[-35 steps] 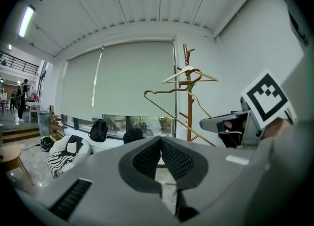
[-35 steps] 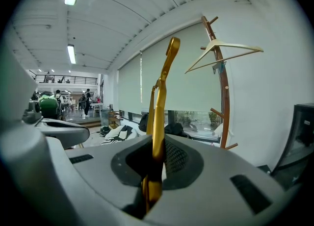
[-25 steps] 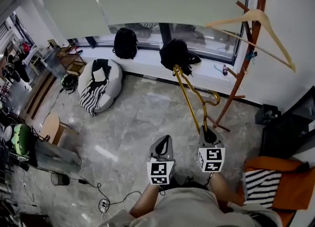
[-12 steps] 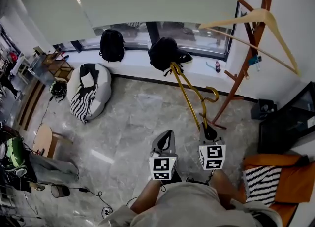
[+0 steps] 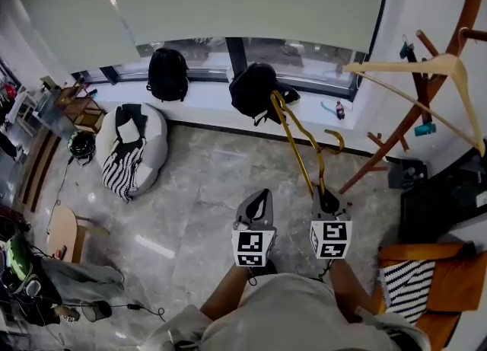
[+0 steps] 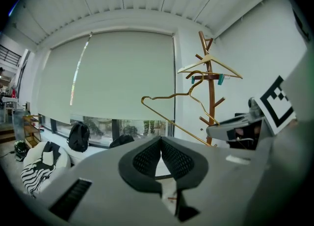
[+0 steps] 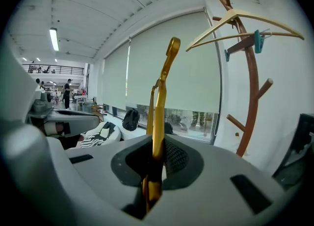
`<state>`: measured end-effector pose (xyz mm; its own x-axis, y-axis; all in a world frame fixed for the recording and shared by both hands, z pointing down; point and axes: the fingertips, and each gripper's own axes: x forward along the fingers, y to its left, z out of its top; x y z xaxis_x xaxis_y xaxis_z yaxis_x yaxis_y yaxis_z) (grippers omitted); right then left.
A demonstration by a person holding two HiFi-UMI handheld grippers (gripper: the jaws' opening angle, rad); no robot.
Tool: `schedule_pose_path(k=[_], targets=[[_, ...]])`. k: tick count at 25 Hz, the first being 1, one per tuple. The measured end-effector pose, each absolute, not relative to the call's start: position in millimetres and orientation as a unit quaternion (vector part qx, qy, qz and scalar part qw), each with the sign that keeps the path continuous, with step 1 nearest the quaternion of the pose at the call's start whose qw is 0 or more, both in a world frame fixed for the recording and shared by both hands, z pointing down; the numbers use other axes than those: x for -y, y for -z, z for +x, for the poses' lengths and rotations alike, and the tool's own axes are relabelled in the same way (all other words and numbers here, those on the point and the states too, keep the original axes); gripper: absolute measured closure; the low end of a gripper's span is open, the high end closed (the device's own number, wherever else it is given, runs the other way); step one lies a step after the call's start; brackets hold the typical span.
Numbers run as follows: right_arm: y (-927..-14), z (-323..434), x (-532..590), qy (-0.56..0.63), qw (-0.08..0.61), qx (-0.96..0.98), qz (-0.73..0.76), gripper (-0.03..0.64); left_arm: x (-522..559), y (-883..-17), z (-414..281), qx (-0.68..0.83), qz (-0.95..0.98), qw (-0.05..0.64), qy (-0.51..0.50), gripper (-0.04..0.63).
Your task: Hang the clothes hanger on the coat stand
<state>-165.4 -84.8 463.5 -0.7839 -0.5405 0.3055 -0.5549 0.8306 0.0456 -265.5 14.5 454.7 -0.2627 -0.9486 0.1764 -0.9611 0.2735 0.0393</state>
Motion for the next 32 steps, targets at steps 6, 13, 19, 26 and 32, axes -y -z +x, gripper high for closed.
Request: schedule_pose_path(k=[6,13,19,26,32], targets=[[-463,-195,105,-0.028,0.168,0.925,0.339,0.600,18,-457,-302,0.755,0.648,0.098,-0.032,0.584],[-479,-174,128,-0.044,0.192,0.889,0.414,0.600,67,-476,-293,0.685,0.719,0.111,-0.041,0.584],[-510,-137,154,-0.085,0.225,0.860,0.449,0.600,97,-492,-265,0.649,0.749,0.129,-0.041,0.584],[-529,-132,188,-0.106,0.228,0.859,0.446,0.600,136,-505,-254,0.642,0.753,0.131,-0.061,0.584],[-544,-125,210,-0.128,0.233,0.856,0.443,0.600,162,-506,-242,0.630,0.762,0.126,-0.076,0.584]])
